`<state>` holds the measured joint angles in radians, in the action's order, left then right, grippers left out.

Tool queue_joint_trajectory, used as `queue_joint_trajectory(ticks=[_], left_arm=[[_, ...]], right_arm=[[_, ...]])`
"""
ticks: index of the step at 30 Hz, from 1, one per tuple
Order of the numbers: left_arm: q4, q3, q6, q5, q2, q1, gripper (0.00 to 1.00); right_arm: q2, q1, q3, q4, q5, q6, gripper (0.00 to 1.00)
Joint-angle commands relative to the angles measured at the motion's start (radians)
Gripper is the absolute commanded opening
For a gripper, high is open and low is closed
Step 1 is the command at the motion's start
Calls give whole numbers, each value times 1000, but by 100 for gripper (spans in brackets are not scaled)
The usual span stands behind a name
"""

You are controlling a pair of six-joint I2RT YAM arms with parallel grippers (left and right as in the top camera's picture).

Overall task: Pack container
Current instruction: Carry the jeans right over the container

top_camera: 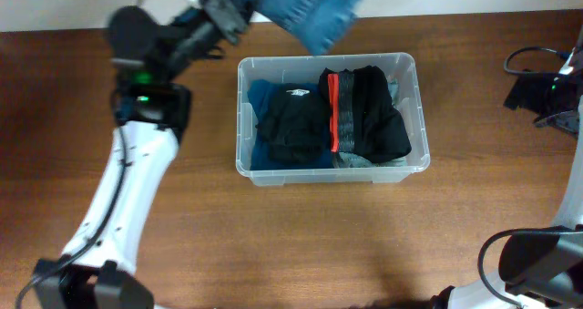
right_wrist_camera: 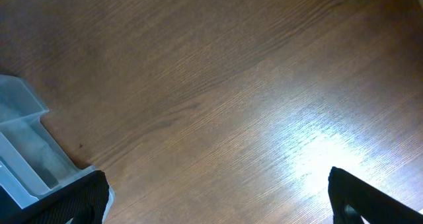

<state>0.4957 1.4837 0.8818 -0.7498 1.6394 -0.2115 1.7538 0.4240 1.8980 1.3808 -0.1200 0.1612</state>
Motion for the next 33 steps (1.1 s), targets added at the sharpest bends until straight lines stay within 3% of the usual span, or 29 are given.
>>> queue_joint_trajectory(ticks=[1,15,33], left_arm=[[50,56,-55,-55,55,-95,1],[114,56,-72,-409,218,-165,1],[203,106,-76,-360,228,-216,1]], right_arm=[[3,3,-2,0,-12,13,98],[3,3,-2,0,-12,13,98],[3,3,-2,0,-12,13,98]])
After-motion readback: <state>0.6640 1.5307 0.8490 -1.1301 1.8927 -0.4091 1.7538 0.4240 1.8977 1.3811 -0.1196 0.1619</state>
